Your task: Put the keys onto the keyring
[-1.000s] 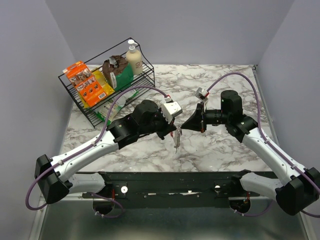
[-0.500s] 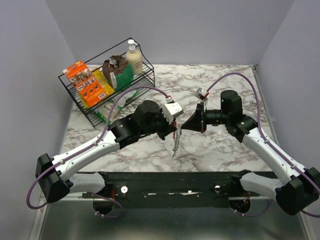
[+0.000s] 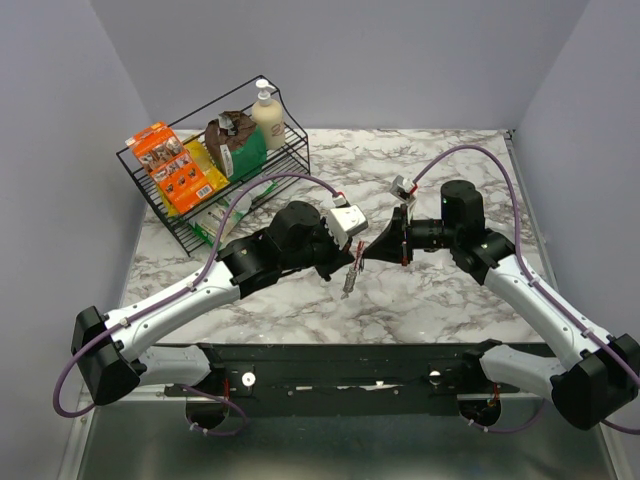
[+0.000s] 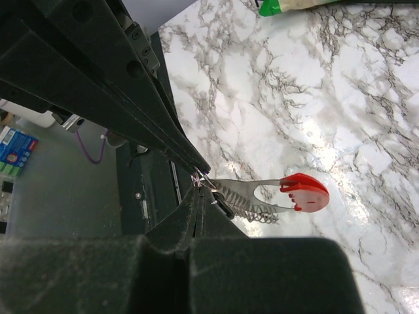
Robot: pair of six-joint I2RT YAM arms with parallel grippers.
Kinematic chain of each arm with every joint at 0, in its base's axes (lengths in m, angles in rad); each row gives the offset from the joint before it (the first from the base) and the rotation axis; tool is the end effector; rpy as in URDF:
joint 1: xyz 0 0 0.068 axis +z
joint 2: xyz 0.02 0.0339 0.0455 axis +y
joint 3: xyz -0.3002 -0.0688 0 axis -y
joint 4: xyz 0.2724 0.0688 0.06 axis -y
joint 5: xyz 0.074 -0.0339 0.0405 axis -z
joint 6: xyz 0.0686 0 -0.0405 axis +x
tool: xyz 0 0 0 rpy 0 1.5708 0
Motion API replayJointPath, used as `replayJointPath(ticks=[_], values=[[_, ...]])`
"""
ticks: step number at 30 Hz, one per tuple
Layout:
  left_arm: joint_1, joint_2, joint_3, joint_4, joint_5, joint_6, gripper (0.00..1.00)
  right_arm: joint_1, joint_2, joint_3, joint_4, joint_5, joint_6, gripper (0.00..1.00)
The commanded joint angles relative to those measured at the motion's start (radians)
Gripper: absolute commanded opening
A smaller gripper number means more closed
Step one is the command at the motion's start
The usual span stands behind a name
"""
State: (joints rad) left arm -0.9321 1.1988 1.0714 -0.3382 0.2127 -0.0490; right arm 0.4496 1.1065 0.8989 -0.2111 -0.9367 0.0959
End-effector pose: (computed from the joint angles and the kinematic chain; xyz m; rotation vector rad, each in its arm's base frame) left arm 0.1760 -0.2613 0.3547 1.0339 1.8601 -0.8169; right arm 0.2185 0.1668 0.3379 -0.9606 1.7823 1.2736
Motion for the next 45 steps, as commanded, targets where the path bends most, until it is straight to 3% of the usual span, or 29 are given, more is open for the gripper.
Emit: replayJointPath(ticks=[1, 38, 42, 43, 45], values=[[-0.01, -0.019, 0.029, 0.036, -0.007, 0.001, 0.0, -0.003, 0.007, 0.021, -0.005, -0.002, -0.005, 0.0], [-0.011, -0.113, -0.054, 0.154, -0.018, -0.003, 0.0, -0.003, -0.022, 0.006, -0.004, 0.003, -0.007, 0.02], [-0.011, -0.122, -0.06, 0.156, -0.015, -0.005, 0.0, -0.003, -0.06, 0.017, -0.004, 0.022, -0.008, 0.28], [-0.011, -0.126, -0.062, 0.157, -0.016, -0.006, 0.0, -0.005, -0.069, 0.018, -0.004, 0.024, -0.01, 0.43], [-0.011, -0.131, -0.07, 0.166, -0.01, -0.005, 0.0, -0.003, -0.097, 0.023, -0.002, 0.022, -0.024, 0.63]])
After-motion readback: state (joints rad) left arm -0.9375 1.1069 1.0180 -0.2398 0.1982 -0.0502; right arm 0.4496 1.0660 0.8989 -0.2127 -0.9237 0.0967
